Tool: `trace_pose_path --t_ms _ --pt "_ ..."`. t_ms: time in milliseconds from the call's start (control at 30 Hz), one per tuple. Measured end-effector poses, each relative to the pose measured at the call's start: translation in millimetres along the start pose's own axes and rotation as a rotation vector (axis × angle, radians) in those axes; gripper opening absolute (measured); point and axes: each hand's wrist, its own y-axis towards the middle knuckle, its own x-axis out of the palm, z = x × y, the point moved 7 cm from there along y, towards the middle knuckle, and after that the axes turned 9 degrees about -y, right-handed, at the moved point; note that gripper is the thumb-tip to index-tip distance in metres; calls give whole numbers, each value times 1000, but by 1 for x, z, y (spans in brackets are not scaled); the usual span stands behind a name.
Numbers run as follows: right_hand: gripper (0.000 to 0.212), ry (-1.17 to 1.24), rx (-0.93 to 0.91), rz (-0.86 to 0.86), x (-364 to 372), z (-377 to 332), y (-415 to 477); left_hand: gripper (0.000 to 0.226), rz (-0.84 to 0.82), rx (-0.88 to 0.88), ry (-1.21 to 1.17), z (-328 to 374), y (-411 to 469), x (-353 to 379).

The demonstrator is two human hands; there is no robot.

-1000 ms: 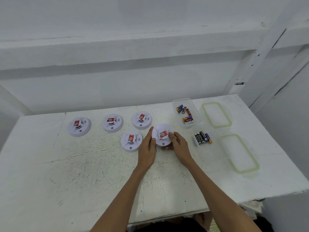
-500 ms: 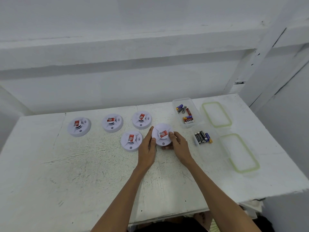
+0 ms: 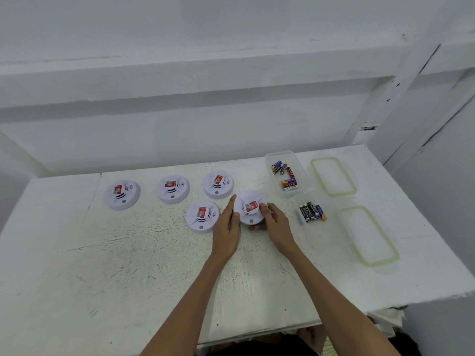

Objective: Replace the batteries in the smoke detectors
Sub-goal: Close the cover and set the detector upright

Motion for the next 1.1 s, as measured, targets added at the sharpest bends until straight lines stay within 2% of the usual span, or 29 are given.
trace_pose_path --t_ms 667,867,1100 --pt "33 -9 9 15 0 -4 -3 47 15 -39 7 0 -2 -1" --pt "31 3 27 31 2 -8 -3 46 -12 -78 -54 11 -3 -5" --pt "33 32 -21 -63 39 -50 1 42 131 -9 -146 42 2 -58"
